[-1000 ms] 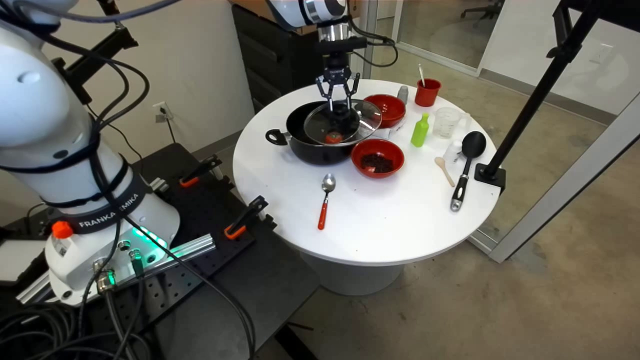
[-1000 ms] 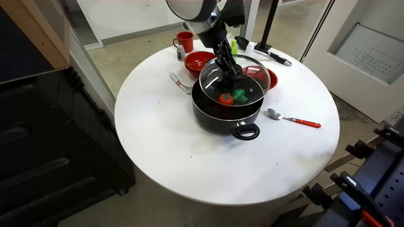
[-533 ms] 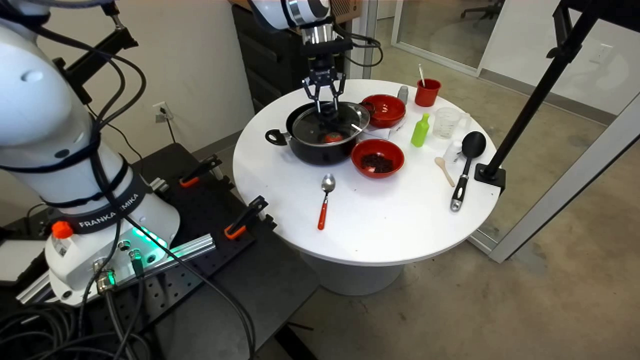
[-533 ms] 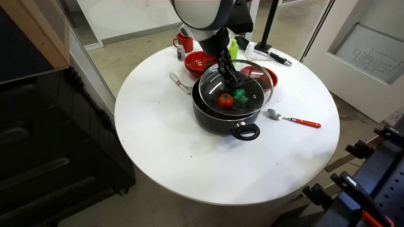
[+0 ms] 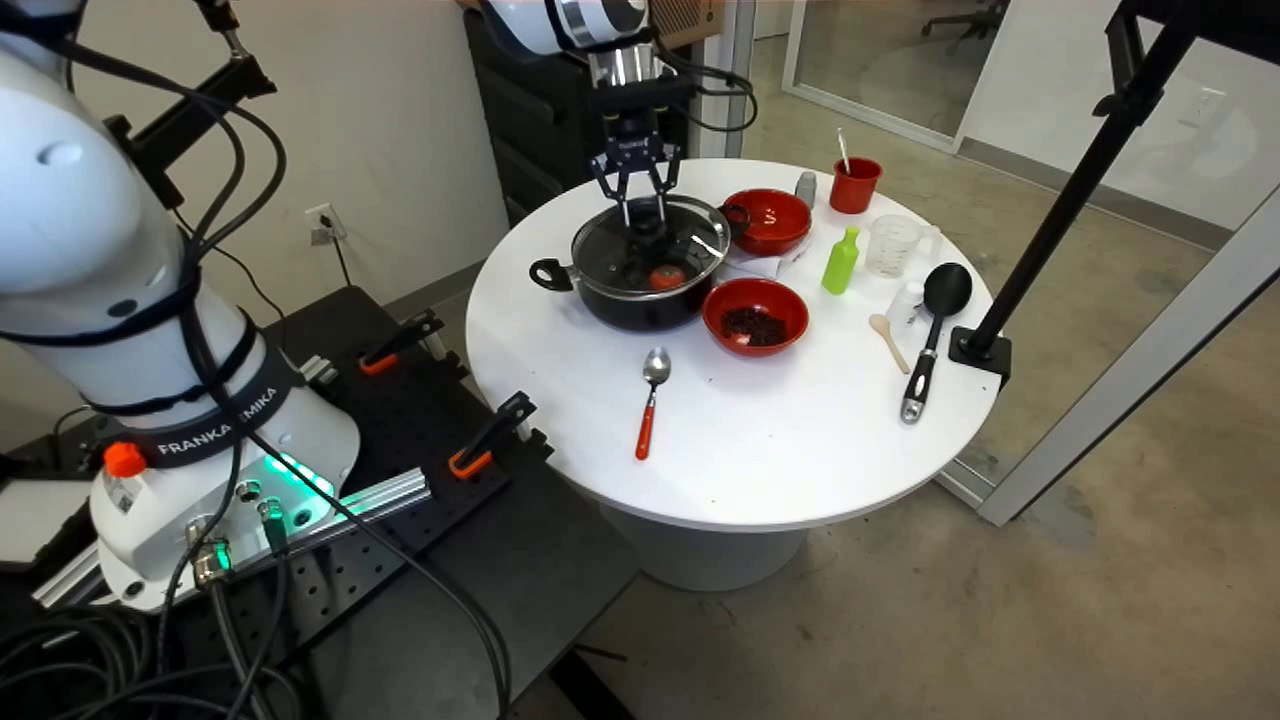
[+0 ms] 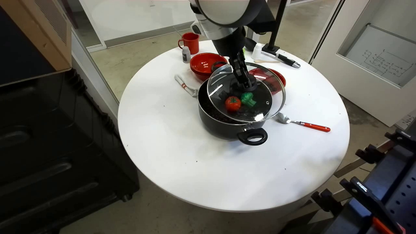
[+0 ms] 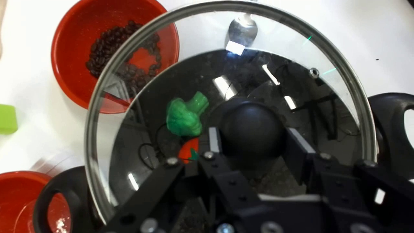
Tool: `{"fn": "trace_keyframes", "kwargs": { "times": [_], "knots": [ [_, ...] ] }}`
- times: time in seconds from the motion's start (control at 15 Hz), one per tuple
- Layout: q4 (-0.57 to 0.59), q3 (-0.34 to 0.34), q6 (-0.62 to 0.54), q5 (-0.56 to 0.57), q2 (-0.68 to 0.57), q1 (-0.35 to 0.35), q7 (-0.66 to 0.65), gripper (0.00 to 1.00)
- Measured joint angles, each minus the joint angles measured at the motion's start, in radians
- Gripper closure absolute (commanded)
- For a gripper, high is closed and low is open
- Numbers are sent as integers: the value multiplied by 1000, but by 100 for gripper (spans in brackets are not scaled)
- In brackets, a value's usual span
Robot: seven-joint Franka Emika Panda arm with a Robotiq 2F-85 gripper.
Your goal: Move the objects from the orange bowl to the black pot, then cover the black pot with the glass lid
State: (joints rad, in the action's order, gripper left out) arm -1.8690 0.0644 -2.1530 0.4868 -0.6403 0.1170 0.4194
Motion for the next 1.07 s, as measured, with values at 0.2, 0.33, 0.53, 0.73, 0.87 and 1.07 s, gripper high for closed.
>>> {"fn": "trace_keyframes", "kwargs": {
  "times": [0.2, 0.33, 0.53, 0.73, 0.87, 1.07],
  "knots": [
    [-14, 6, -3, -3, 3, -7, 11, 75],
    [-17, 12, -9, -7, 3, -14, 18, 75],
    [-17, 21, -14, -19, 5, -23, 23, 75],
    [-13, 31, -11, -36, 17, -25, 32, 75],
    [-8, 39, -8, -49, 29, -25, 34, 75],
    [8, 51, 13, -68, 39, -24, 35, 75]
  ]
}}
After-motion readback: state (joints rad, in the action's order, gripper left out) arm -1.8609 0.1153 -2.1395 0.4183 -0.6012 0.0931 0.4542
